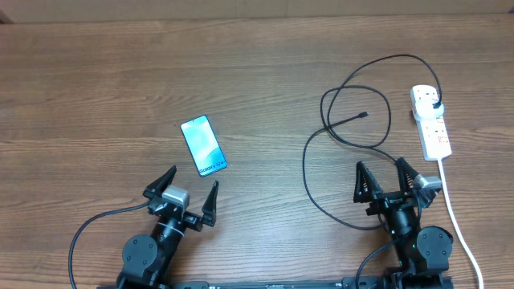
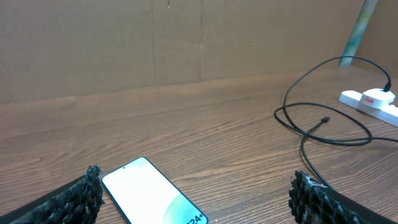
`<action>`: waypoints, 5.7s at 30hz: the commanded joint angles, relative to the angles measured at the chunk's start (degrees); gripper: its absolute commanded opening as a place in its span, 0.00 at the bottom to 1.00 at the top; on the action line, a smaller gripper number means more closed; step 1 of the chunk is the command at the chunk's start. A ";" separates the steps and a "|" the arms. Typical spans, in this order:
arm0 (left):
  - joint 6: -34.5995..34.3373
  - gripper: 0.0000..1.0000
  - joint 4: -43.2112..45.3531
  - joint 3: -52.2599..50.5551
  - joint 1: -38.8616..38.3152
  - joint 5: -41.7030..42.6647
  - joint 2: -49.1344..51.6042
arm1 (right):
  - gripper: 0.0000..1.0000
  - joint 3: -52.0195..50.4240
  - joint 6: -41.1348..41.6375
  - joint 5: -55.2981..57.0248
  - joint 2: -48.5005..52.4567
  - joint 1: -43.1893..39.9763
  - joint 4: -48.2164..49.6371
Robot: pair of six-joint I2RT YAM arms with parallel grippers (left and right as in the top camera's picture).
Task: Plug charger to phone and switch on socket
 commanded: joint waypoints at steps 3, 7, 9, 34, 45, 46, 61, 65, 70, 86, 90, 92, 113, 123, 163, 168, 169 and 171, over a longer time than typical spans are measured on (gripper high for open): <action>0.92 1.00 -0.20 -0.20 0.28 -0.44 -0.50 | 1.00 -0.61 0.17 0.37 -0.50 0.04 0.20; 0.92 1.00 -0.20 -0.20 0.28 -0.44 -0.50 | 1.00 -0.61 0.17 0.39 -0.50 0.04 0.20; 0.92 0.99 -0.20 -0.20 0.28 -0.44 -0.50 | 1.00 -0.61 0.17 0.39 -0.50 0.04 0.20; 0.92 0.99 -0.20 -0.20 0.28 -0.46 -0.50 | 1.00 -0.61 0.17 0.39 -0.50 0.04 0.20; 0.92 0.99 -0.20 -0.20 0.28 -0.48 -0.50 | 1.00 -0.61 0.17 0.39 -0.50 0.04 0.20; 0.92 1.00 -0.20 -0.20 0.28 -0.46 -0.50 | 1.00 -0.61 0.20 0.39 -0.50 0.04 0.20; 0.87 0.99 -0.35 -0.20 0.28 -2.08 -0.50 | 1.00 -0.61 0.17 0.39 -0.50 0.04 0.20; 0.83 1.00 -0.37 -0.20 0.28 -2.10 -0.50 | 1.00 -0.61 0.17 0.39 -0.50 0.04 0.20; -2.01 1.00 -0.31 -0.20 0.24 -1.49 -0.50 | 1.00 -0.61 0.17 0.39 -0.50 0.04 0.20; -5.97 1.00 -0.59 -0.20 0.26 -4.09 -0.44 | 1.00 -0.61 0.17 0.39 -0.50 0.04 0.20; -5.99 1.00 -0.57 -0.20 0.26 -4.07 -0.44 | 1.00 -0.61 0.20 0.39 -0.50 0.04 0.20; -6.03 1.00 -0.57 -0.20 0.26 -4.04 -0.44 | 1.00 -0.61 0.20 0.39 -0.50 0.04 0.20; -6.05 1.00 -0.50 -0.20 0.26 -4.09 -0.44 | 1.00 -0.61 0.20 0.39 -0.50 0.04 0.20; -6.56 1.00 -0.48 -0.20 0.26 -4.09 -0.44 | 1.00 -0.61 0.17 0.37 -0.50 0.04 0.20; -8.28 1.00 -14.58 12.02 0.26 -7.93 -0.37 | 1.00 -0.61 0.17 0.39 -0.50 0.04 0.20; -9.29 1.00 -14.60 12.61 0.26 -7.98 -0.26 | 1.00 -0.61 0.17 0.39 -0.50 0.04 0.20; -9.27 1.00 -14.56 12.92 0.26 -8.17 0.00 | 1.00 -0.61 0.20 0.37 -0.50 0.04 0.20; -9.27 1.00 -14.69 14.23 0.26 -9.11 1.60 | 1.00 -0.61 0.17 0.39 -0.50 0.04 0.20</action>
